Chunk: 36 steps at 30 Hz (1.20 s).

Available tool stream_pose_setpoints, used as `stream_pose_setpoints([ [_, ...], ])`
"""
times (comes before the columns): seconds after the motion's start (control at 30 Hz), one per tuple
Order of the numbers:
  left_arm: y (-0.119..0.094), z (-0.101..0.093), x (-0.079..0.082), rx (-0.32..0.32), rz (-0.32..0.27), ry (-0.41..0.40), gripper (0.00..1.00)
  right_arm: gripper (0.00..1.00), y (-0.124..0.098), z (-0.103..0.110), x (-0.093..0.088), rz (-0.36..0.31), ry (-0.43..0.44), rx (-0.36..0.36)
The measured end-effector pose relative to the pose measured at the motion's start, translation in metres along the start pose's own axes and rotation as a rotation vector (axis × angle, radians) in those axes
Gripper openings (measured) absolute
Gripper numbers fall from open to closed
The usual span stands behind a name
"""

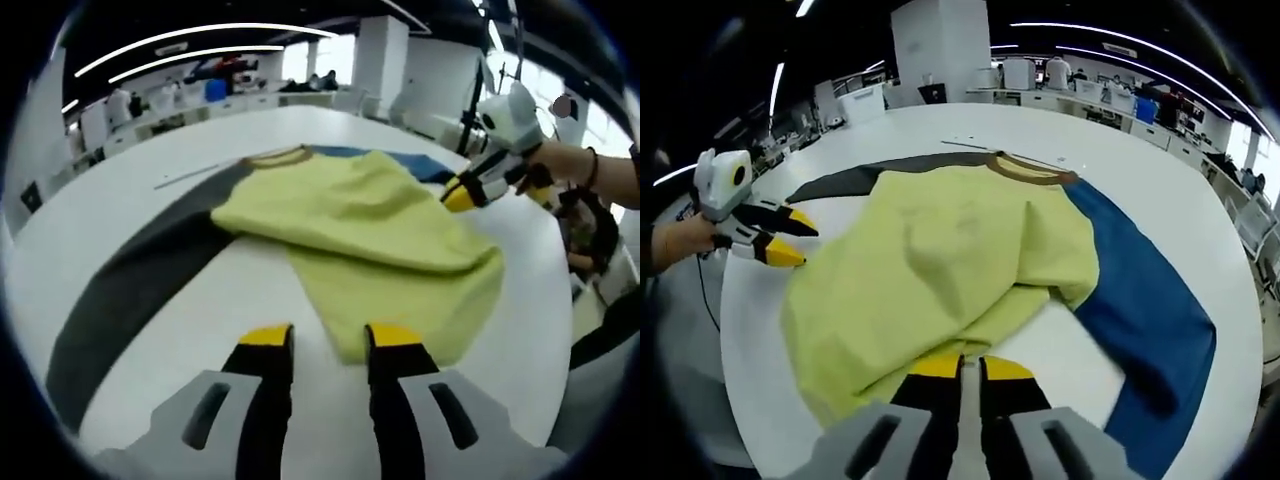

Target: Fold the garment on the visible template until the final outline fits inside the template.

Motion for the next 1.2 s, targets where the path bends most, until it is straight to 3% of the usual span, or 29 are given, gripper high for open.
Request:
stream_pose_setpoints([
  [0.53,0.010,-0.007,-0.003,-0.026,0.037,-0.032,0.13,0.00,0.002,0.000,0.001,-0.010,0.021,0.036],
  [0.67,0.011,-0.010,-0.002,-0.048,0.040,-0.040,0.06,0.00,0.001,-0.001,0.002,-0.008,0.007,0.027],
  [0.87,0.010,-0.013,0.000,-0.023,0.054,0.069,0.01,0.00,-0.008,0.000,0.003,-0.009,-0.007,0.013],
  [1.2,-0.007,-0.009,0.010,0.002,0.017,0.082,0.00,0.00,-0.032,-0.007,-0.001,0.013,-0.047,-0.041],
])
Point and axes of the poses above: the point that each gripper's makers call its tool centre point, and the gripper's own axes: y roughly forward along the fingers, z roughly to its left, x roughly out of its top, the point moved 3 cm from there along -y, roughly backward along the fingers, and after that the axes turned 8 degrees about -y, right-handed, at the moved point
